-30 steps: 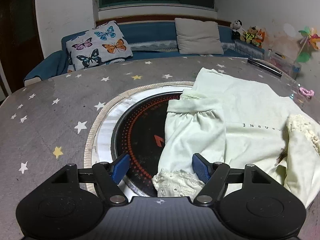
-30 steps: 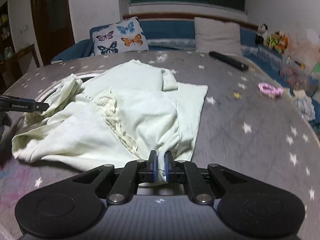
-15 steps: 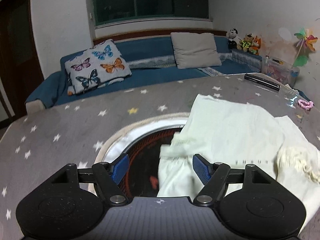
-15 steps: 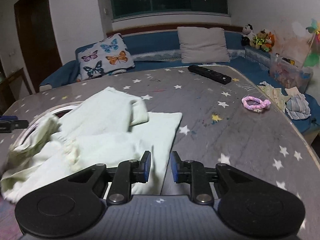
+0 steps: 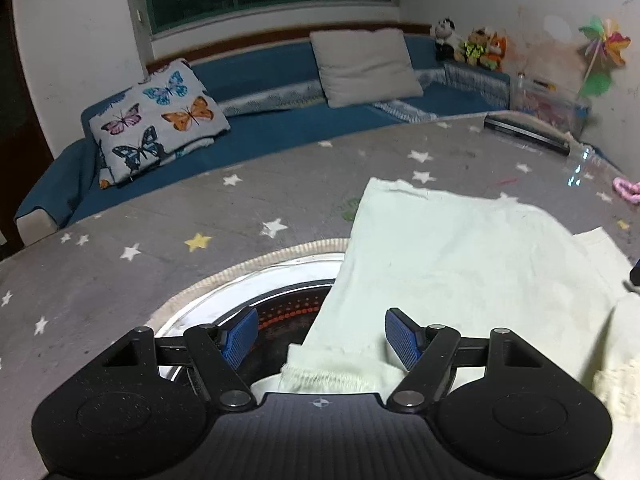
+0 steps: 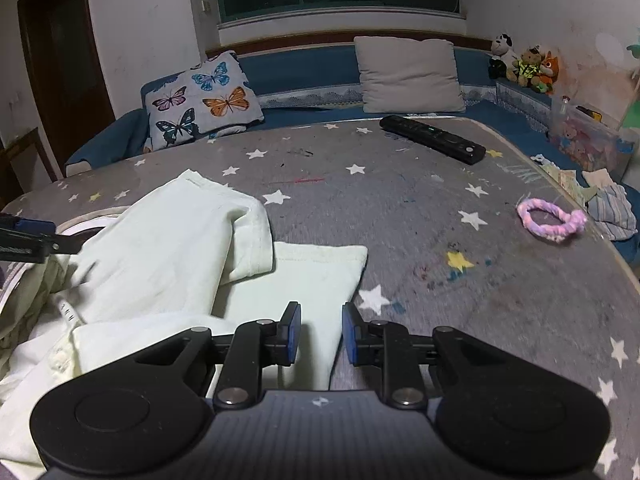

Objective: Fold clothes

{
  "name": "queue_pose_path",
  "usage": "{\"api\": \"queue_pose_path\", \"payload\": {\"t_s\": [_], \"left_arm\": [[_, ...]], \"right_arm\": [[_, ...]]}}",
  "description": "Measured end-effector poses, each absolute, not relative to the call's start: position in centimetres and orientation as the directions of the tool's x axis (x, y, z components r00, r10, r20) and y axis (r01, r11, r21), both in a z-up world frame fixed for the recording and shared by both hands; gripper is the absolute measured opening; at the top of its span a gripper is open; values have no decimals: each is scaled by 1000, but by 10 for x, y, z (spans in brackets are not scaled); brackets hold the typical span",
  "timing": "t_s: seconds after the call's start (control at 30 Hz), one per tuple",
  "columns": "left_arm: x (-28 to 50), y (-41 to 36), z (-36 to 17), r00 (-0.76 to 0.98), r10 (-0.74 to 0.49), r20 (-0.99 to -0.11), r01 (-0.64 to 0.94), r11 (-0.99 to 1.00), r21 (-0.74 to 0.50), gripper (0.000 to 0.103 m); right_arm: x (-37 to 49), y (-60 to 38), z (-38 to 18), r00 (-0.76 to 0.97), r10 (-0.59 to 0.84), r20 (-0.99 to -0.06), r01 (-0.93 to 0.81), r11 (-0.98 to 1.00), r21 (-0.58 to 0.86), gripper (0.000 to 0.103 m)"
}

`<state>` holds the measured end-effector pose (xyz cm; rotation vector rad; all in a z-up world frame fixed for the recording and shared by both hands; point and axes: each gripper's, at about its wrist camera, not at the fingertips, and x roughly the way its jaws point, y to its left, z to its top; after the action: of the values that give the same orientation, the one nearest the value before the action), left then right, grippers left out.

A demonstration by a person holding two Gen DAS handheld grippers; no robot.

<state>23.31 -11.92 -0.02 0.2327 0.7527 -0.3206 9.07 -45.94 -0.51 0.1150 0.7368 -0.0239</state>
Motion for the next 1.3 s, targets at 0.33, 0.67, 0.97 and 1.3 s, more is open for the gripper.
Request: {"api": "queue_pose_path", "payload": {"t_s": [0.33,0.67,0.97,1.3], "left_arm": [[248,-118,-17,632,-245,-736,395,918,34,46],[240,-104,-12,662,-228,-714,352,936,28,3],[217,-46,2,682,-164,-712,263,964,29,3],[195,-12,4,670,-112,-734,225,973,57,3]], "right_arm": [[102,-463,-11,738,-9,-675,91,992,85,22],[99,-462,-8,759,-32,-651,118,989,89,2],[90,-480,-5,759,-78,-646,195,974,112,1],[140,-444,-14,751,51,-659,85,981,173,34]]}}
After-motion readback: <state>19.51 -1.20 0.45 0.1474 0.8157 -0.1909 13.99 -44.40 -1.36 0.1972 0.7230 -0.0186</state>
